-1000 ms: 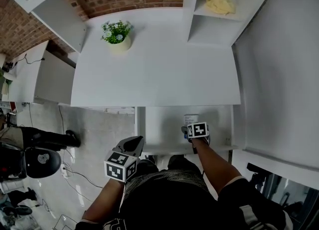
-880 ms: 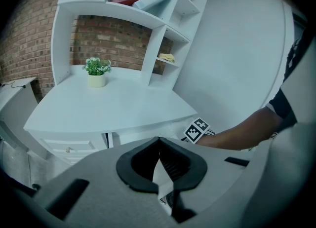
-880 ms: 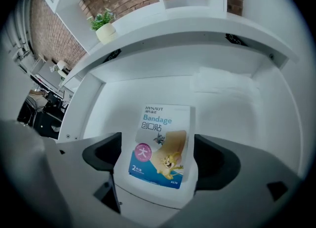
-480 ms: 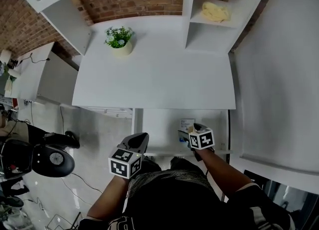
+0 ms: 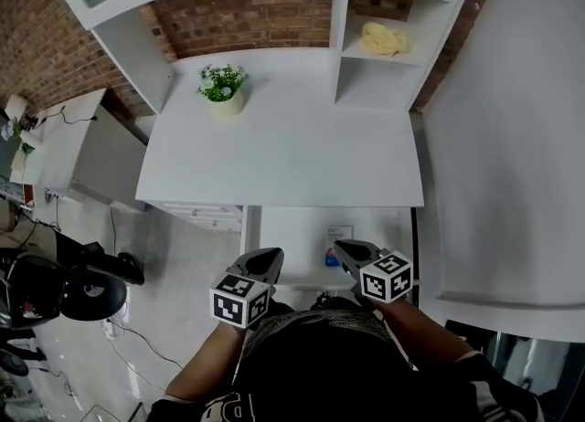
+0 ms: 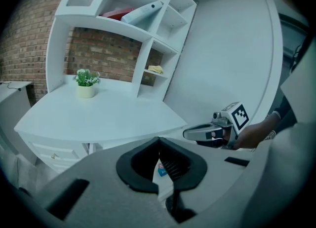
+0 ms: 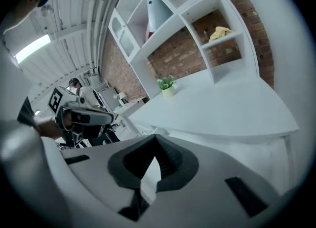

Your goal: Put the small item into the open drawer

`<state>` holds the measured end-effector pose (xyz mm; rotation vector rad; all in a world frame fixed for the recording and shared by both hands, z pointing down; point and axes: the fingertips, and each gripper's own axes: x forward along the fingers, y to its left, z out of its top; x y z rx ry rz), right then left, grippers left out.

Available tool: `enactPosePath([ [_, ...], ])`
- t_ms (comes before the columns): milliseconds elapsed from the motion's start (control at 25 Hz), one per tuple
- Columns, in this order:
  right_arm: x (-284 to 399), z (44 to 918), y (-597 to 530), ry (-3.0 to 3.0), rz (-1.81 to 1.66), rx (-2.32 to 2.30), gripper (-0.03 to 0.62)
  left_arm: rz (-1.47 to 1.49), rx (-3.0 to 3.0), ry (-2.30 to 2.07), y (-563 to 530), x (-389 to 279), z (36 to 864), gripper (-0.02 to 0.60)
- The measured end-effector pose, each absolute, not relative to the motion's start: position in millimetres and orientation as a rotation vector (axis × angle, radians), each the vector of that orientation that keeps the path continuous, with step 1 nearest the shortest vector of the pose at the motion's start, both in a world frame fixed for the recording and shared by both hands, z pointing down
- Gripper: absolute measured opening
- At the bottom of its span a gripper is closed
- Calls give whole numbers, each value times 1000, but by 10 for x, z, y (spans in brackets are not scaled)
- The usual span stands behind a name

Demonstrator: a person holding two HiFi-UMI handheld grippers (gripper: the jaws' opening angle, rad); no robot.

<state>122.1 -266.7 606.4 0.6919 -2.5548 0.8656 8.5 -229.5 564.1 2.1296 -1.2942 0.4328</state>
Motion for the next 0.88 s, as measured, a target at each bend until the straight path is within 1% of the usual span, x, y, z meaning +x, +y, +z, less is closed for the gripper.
enactPosePath([
  [160, 1199, 5835, -2480, -2569, 820, 745, 3, 399, 2204, -1268, -2198, 90, 5423, 15],
  [360, 1062, 5633, -2144, -2556, 821, 839, 3, 359, 2274, -1236, -1850, -117, 5140, 15],
  [600, 773, 5502, -1595, -2558, 802, 912, 3, 368, 2303, -1219, -1301, -502, 5046, 15],
  [880, 541, 5312, -1008, -2585, 751, 989, 3, 360, 2410, -1125, -809, -579, 4944, 15],
])
